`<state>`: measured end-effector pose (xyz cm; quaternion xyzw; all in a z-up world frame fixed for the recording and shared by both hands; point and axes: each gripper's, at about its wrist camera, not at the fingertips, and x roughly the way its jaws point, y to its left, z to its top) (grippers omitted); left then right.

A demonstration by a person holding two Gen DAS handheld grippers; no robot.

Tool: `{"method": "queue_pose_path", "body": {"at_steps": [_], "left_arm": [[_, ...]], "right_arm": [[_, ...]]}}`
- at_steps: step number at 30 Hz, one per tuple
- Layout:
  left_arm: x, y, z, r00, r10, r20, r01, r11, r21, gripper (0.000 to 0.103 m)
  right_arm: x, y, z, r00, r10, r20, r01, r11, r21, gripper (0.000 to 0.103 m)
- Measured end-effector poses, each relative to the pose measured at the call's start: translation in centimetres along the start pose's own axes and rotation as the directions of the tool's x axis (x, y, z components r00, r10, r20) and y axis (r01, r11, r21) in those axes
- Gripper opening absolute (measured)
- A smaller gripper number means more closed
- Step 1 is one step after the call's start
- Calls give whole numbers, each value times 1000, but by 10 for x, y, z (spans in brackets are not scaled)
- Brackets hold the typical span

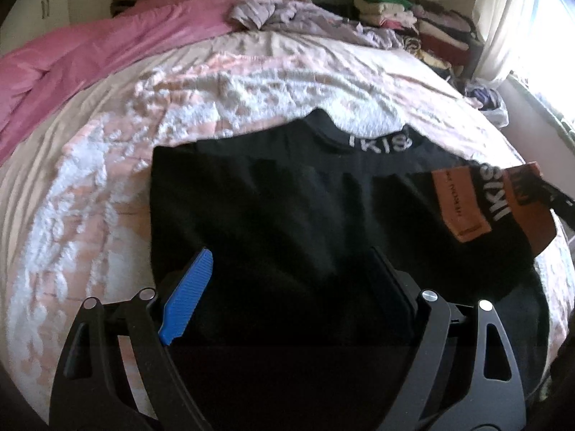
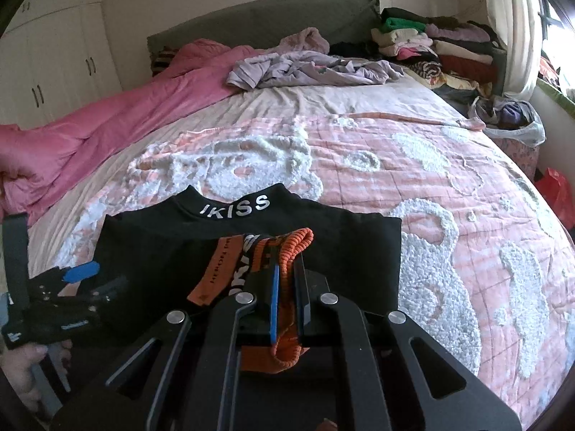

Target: Fold small clothes

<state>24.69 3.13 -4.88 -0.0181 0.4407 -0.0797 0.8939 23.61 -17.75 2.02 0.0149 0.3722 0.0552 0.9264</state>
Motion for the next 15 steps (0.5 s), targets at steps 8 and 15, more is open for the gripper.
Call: {"method": "queue_pose_path", "body": {"at_steps": [8,15], "left_arm": [[5,1,-6,1000,9,-8,-9,1000,10,79],[5,0,-6,1000,9,-9,-9,1000,11,79]], "right_arm": [[-4,4,-13,999,-39,-3,39,998,-42,31],[17,31,-35,990,68,-122,-80,992,-97,31]]}}
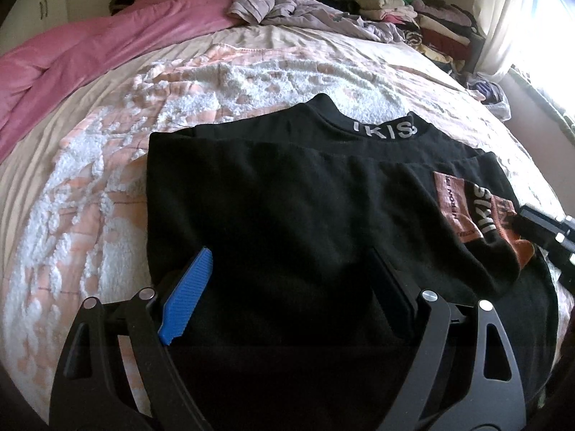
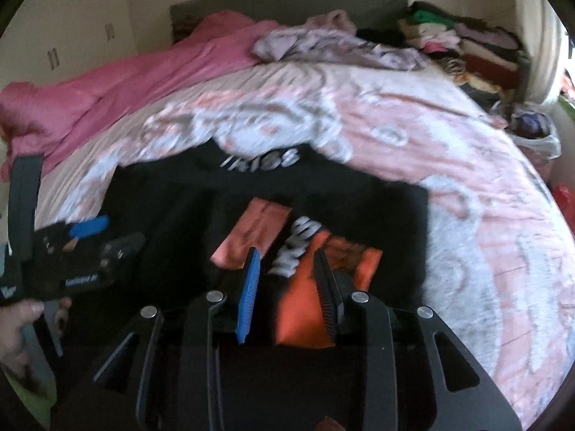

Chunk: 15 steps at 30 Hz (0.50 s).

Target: Fold small clothes

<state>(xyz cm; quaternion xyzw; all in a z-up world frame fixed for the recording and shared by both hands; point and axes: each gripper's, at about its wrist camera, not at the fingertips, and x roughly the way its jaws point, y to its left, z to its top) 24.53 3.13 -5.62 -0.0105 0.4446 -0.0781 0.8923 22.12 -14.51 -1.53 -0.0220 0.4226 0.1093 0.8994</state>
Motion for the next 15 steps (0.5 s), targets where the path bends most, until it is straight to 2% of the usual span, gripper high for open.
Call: {"method": "queue_pose_path", "body": {"at_steps": [3,5,9,15], "left_arm": [[-1,0,-2,1000,-1,-1,1,1000,3,79],[-2,0,-3,1000,-3,-1,3,1000,2,79],[-4,0,-5,1000,0,1,0,1000,3,79],[-11,0,-9,1000,-8,13,8,1000,-2,79]], "right_arm": [[15,-1,-9,996,-55,-73,55,998,8,31],[23,-9,-16,993,-49,-106,54,997,48,34],[19,-10,-18,995,-32,-93,39,996,78,36],[-5,-10,-19,999,6,-38,-3,995,97,44]]}}
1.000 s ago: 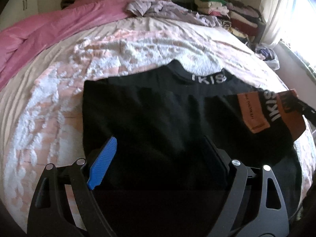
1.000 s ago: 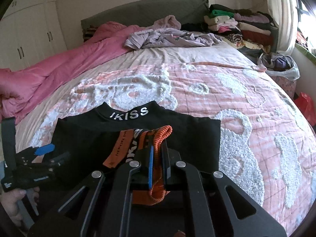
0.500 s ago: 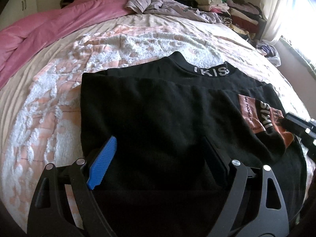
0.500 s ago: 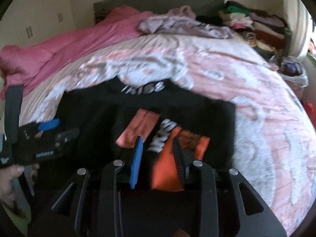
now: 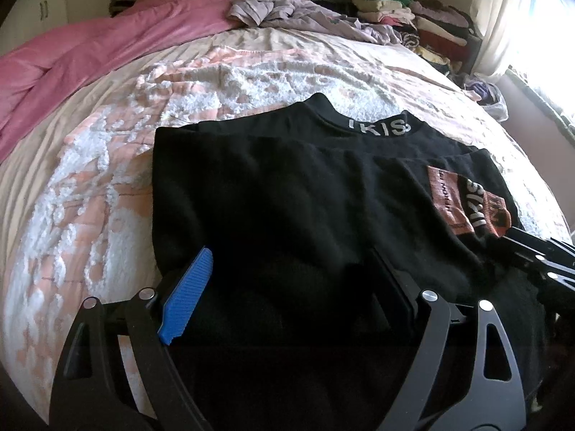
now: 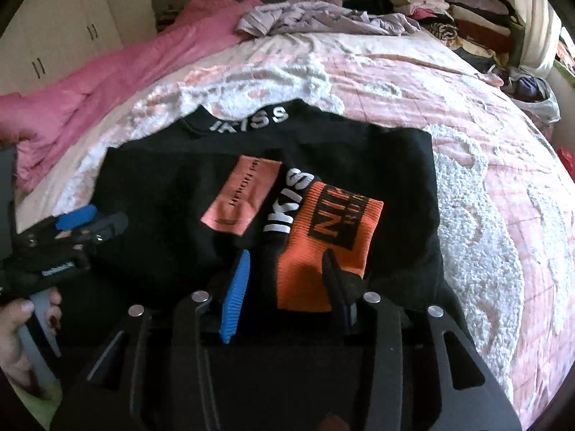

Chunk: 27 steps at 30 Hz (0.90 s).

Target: Fold small clothes

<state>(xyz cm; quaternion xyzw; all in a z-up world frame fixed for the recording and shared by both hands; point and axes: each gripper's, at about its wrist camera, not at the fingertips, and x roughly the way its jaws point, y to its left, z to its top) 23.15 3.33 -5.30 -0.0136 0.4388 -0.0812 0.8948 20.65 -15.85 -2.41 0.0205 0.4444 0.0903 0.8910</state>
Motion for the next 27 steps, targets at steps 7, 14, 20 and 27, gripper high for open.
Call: {"method": "queue_pose_path", "body": {"at_steps": [7,14,20,27], "left_arm": [[-16,1,-1,1000,-5,21,6,1000,-20,79],[-37,-2,-1,999,-6,52,7,1000,-23,79],[-60,-5,-2,996,-11,88,12,1000,-16,81],[-88,-6,-8,993,-9,119,11,1000,-13,90]], "right_arm": [[-38,-2,2,993,50,106,-50,999,1,65],[-78,-9,5,975,111,194,-114,994,1,79],[-114,-15,2,957,153,245,-156,988,-4,86],[-157,-26,-13,944,148,294,-151,988,-12,94]]}}
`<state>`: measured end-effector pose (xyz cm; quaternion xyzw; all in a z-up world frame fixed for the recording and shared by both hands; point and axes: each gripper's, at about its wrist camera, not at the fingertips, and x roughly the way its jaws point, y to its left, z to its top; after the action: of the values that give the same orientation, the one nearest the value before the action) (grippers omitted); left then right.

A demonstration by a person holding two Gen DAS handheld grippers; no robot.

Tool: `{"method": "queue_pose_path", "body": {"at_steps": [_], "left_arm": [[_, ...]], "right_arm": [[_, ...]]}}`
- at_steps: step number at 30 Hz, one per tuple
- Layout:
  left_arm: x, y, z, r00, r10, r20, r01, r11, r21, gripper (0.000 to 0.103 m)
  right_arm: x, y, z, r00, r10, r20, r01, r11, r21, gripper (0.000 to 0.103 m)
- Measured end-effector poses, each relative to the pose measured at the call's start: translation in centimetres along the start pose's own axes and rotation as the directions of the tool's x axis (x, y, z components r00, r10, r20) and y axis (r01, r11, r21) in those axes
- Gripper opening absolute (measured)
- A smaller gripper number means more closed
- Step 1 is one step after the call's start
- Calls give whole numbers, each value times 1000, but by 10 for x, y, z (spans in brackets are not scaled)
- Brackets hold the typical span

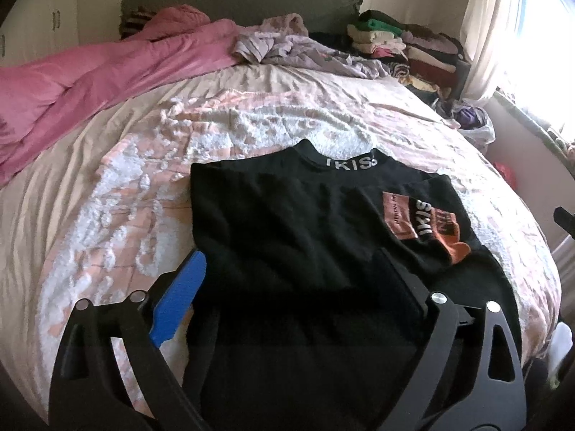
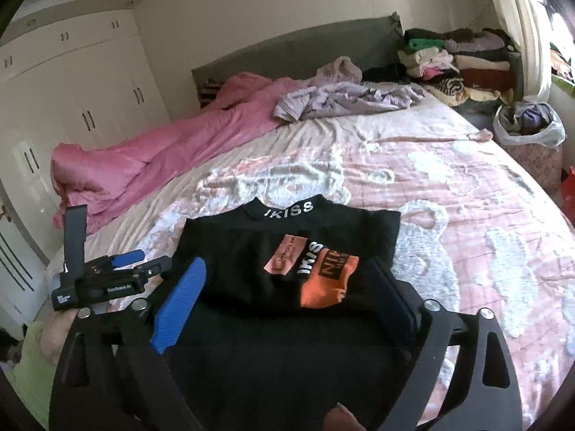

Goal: Fold small clothes
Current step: 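Release the cuffs and pull both tools back from the sweatshirt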

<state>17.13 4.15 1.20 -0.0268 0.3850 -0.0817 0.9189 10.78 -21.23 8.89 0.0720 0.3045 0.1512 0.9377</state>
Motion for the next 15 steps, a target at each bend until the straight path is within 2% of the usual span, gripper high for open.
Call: {"method": "queue_pose_path", "body": {"at_steps": [1,9,15], "left_arm": [[-4,0,-1,1000,-1,2,1,1000,-3,93],[-30,-1,-11,1000,10,25,-11,1000,15,93],[-45,1,-18,999,20,33,-21,999,27,93]], "right_arm": [[-6,-1,-1,1000,-9,6,9,1000,-3,95],[-48,-12,-13,998,-57,25,57,998,-9,96],[-63,-10,-27,998,-62,6,62,997,-36,97]]}}
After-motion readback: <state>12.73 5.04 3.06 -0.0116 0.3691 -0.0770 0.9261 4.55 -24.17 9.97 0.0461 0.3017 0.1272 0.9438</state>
